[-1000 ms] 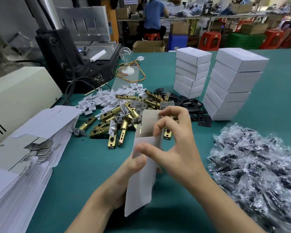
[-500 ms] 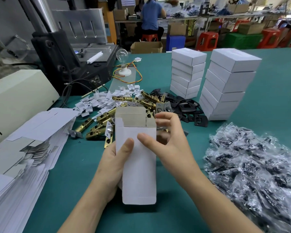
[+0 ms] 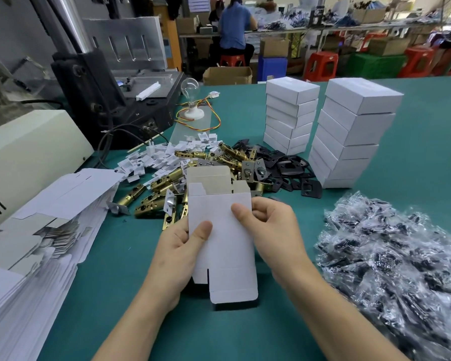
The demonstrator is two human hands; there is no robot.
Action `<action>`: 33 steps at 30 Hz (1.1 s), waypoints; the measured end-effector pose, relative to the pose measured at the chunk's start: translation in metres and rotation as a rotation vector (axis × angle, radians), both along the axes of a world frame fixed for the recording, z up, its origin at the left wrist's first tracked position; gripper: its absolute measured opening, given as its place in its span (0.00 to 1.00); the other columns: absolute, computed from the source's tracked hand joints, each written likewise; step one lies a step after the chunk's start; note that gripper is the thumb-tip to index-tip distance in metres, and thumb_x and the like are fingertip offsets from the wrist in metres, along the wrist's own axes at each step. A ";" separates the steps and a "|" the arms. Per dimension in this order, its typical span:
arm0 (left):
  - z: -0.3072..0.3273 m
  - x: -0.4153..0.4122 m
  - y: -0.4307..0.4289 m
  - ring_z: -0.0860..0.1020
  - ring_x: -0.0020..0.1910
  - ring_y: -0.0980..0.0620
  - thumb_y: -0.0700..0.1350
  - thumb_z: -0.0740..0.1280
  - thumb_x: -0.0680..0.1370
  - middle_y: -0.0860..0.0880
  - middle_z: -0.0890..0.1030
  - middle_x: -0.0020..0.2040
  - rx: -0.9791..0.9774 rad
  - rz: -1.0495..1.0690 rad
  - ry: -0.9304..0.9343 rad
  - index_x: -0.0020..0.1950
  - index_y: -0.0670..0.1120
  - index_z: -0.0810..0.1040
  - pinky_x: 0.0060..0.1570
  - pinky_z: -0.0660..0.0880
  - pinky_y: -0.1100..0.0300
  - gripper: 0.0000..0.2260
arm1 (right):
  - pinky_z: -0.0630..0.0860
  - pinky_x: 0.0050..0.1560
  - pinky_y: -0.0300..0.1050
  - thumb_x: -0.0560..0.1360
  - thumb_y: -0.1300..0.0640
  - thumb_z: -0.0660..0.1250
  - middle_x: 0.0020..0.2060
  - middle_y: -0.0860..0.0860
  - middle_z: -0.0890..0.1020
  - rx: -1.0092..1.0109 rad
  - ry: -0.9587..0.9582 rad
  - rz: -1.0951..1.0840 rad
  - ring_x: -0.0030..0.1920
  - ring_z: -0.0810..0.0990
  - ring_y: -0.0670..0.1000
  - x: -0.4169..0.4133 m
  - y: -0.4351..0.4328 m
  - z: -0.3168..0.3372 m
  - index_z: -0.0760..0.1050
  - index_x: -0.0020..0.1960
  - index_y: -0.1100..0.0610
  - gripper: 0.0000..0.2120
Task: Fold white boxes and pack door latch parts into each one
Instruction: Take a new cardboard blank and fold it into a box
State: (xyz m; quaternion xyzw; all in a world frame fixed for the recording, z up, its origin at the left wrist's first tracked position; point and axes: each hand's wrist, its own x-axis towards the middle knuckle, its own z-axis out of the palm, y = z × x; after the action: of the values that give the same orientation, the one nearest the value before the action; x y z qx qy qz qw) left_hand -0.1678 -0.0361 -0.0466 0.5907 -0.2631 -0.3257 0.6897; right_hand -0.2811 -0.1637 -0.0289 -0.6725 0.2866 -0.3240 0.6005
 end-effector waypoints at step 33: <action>-0.001 0.001 0.004 0.78 0.40 0.60 0.63 0.64 0.78 0.54 0.83 0.46 -0.041 0.223 -0.352 0.50 0.59 0.82 0.37 0.75 0.67 0.12 | 0.77 0.39 0.47 0.72 0.52 0.65 0.43 0.43 0.81 -0.027 -0.048 0.225 0.46 0.81 0.47 0.000 -0.002 0.002 0.80 0.49 0.45 0.07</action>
State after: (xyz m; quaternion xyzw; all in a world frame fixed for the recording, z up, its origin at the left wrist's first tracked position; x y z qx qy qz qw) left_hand -0.1669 -0.0318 -0.0478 0.6498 -0.3190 -0.1339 0.6768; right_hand -0.2810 -0.1657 -0.0266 -0.7005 0.1906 -0.2743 0.6307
